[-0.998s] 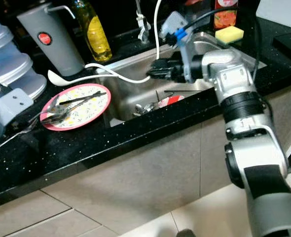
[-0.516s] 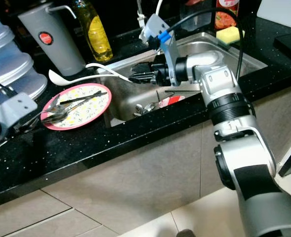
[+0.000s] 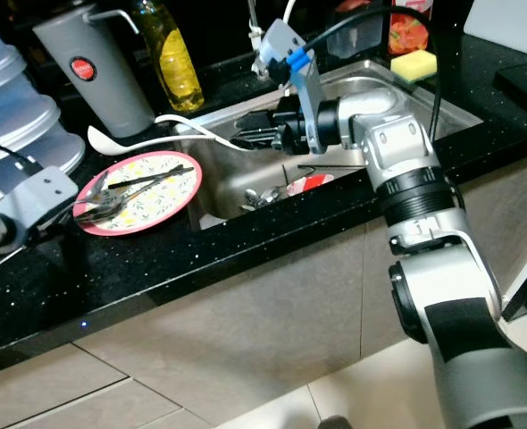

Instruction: Kitchen organization

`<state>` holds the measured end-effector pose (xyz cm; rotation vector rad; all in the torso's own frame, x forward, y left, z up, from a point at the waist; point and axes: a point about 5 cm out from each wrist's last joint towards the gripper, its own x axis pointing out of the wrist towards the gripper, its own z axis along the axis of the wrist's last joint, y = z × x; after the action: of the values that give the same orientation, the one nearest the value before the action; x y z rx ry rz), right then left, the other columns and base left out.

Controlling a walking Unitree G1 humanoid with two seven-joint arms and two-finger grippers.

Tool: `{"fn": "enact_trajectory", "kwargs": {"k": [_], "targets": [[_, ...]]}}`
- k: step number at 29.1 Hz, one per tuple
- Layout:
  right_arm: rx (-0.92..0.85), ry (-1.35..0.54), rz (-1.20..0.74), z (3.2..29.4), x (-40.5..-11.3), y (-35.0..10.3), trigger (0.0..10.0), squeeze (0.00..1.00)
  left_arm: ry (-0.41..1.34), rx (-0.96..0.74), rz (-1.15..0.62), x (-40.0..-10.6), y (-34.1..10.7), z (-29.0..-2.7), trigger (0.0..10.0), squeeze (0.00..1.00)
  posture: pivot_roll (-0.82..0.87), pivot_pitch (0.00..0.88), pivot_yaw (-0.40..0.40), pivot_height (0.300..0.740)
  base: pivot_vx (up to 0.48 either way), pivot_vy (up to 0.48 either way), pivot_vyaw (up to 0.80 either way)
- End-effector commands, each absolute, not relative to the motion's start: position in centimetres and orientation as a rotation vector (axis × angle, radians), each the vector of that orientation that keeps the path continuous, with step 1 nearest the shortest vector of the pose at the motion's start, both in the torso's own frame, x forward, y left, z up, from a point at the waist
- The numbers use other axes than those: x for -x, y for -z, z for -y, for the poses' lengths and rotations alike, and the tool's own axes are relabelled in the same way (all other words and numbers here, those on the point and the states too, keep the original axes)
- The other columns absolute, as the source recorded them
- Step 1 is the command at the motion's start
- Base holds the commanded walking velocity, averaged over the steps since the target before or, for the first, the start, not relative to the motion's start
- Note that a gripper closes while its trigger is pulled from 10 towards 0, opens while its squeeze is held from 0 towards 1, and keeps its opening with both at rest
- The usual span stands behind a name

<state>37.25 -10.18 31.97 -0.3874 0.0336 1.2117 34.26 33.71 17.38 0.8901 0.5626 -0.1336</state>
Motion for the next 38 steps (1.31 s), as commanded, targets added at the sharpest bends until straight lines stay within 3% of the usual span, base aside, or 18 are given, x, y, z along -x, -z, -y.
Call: {"fn": "enact_trajectory", "kwargs": {"k": [1,6,7,8,15,22,23,24,29,33,34,35,37,38], "targets": [[0.38,-1.228,-0.004,9.8,-36.9,-32.7,10.0,0.0,0.141,-0.894,-0.572,-34.4,-16.8,-33.4,5.2,0.0,-0.13,0.032,0.136,0.74,0.0,0.0,0.0],[0.355,-1.185,-0.029,11.1,-36.3,-32.7,10.0,0.0,0.116,-0.917,-0.576,-35.2,-16.5,-32.6,3.0,0.0,-0.17,0.098,0.147,0.74,0.0,0.0,0.0],[0.355,-1.185,-0.029,11.1,-36.3,-32.7,10.0,0.0,0.116,-0.917,-0.576,-35.2,-16.5,-32.6,3.0,0.0,-0.17,0.098,0.147,0.74,0.0,0.0,0.0],[0.352,-1.182,-0.034,11.3,-36.3,-32.6,10.0,0.0,0.109,-0.919,-0.579,-35.2,-16.4,-32.6,0.2,0.0,-0.18,0.106,0.148,0.74,0.0,0.0,0.0],[0.342,-1.166,-0.054,11.7,-36.1,-32.3,10.0,0.0,0.064,-0.951,-0.581,-35.0,-16.4,-33.3,0.0,0.0,-0.17,0.117,0.147,0.74,0.0,0.0,0.0],[0.326,-1.162,-0.029,11.1,-36.2,-32.7,10.0,0.0,-0.107,-1.003,-0.356,-35.8,-22.3,-34.4,0.0,0.0,-0.14,0.089,0.142,0.74,0.0,0.0,0.0],[0.324,-1.165,-0.025,11.0,-36.2,-32.8,10.0,0.0,-0.14,-0.997,-0.307,-35.8,-23.5,-34.5,3.0,0.0,-0.13,0.085,0.144,0.74,0.0,0.0,0.0],[0.322,-1.168,-0.02,10.8,-36.2,-32.8,10.0,0.0,-0.168,-0.981,-0.258,-35.7,-24.7,-34.5,10.0,0.0,-0.12,0.082,0.144,0.74,0.0,0.0,0.0],[0.313,-1.172,-0.011,10.4,-36.2,-32.8,10.0,0.0,-0.158,-0.907,-0.093,-35.8,-27.6,-33.1,10.0,0.0,-0.11,0.066,0.142,0.74,0.0,0.0,0.0],[0.308,-1.164,0.0,10.3,-36.4,-32.8,10.0,0.0,0.018,-0.774,0.156,-37.2,-29.2,-25.9,10.0,0.0,-0.11,0.054,0.144,0.74,0.0,0.0,0.0],[0.308,-1.164,0.0,10.3,-36.4,-32.8,10.0,0.0,0.018,-0.774,0.156,-37.2,-29.2,-25.9,10.0,0.0,-0.11,0.054,0.144,0.74,0.0,0.0,0.0],[0.308,-1.162,0.002,10.3,-36.4,-32.8,10.0,0.0,0.079,-0.707,0.199,-37.6,-29.2,-23.7,10.0,0.0,-0.11,0.05,0.146,0.74,0.0,0.0,0.0],[0.308,-1.162,0.002,10.3,-36.4,-32.8,10.0,0.0,0.079,-0.707,0.199,-37.6,-29.2,-23.7,10.0,0.0,-0.11,0.05,0.146,0.74,0.0,0.0,0.0],[0.308,-1.16,0.004,10.3,-36.4,-32.8,10.0,0.0,0.142,-0.593,0.241,-38.2,-29.2,-21.0,10.0,0.0,-0.11,0.047,0.148,0.74,0.0,0.0,0.0]]}}
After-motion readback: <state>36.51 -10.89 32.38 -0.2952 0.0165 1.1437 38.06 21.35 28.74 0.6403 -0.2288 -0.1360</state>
